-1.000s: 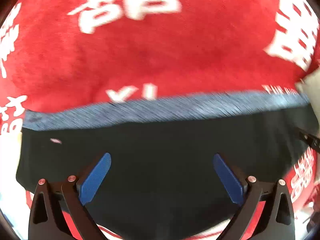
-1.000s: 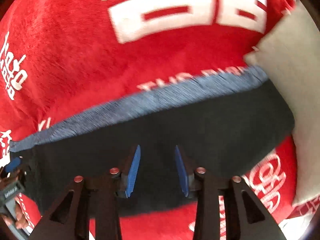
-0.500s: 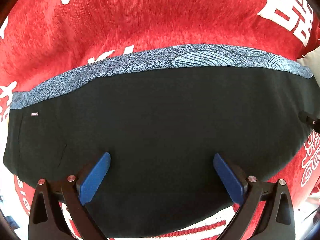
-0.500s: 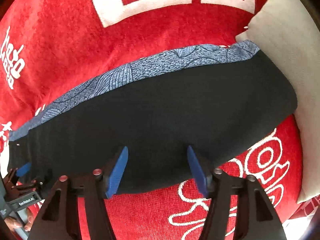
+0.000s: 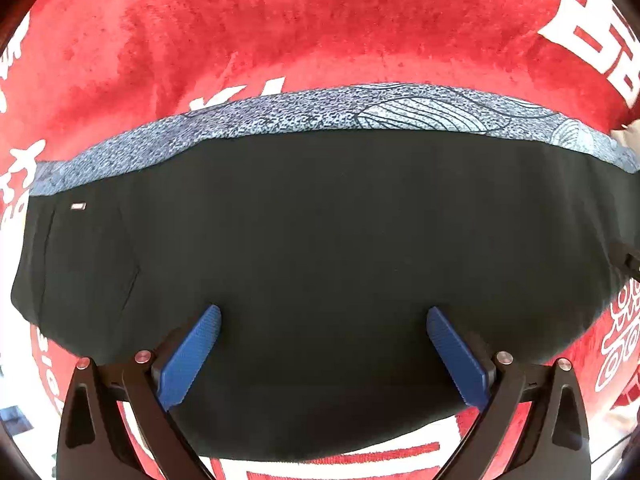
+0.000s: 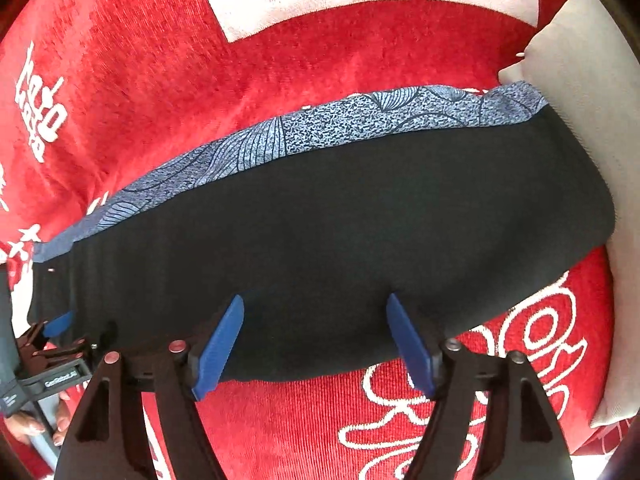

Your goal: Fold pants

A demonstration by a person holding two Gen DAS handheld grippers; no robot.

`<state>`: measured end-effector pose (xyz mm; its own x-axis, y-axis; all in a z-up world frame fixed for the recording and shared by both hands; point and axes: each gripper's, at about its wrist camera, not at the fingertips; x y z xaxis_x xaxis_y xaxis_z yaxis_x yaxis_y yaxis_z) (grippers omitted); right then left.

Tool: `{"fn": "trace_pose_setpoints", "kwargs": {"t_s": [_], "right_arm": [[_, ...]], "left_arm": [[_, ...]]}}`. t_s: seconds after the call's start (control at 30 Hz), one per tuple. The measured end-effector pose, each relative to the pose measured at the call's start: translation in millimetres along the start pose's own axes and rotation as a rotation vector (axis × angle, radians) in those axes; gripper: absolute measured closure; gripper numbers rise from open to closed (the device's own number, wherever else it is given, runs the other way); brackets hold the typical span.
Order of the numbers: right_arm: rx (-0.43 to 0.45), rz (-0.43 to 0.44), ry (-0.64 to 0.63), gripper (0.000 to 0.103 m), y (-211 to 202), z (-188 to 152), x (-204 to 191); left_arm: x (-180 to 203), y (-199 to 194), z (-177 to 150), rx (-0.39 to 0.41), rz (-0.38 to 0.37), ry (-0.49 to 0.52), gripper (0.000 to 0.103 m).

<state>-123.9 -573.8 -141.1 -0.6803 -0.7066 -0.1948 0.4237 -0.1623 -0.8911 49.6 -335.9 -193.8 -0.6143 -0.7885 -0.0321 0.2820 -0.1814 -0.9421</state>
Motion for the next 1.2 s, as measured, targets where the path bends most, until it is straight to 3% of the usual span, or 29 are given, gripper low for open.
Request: {"fn": "trace_pose_setpoints", "kwargs": {"t_s": [0.57,0.8,1.2], "right_arm": [[-0.027,0.113,0.050,0.026,-6.8,4.7,18.7],[-0.063,0.137,0.055,0.026,-18.8,2.5,21.4],[-0.087,0.024,-0.029,0.026,-43.1,-7.8,30.2]], "left_arm": [[35.1,-35.5,1.5,-0.027,0.119,0.025,0.000],[53.7,-59.3,6.7,-0.010,0.109,0.036,0.000],[118.4,-96.0,3.6,0.018,0.022,0.096,0.000]]}}
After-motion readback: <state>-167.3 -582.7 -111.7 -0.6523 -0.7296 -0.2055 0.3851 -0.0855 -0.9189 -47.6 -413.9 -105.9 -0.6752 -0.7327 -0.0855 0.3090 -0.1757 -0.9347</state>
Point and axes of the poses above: each gripper's, at about its wrist camera, not at the fingertips, and y roughly the way its jaws point, x to its right, z to its top, and after that the axes turned 13 degrees about x, right-handed
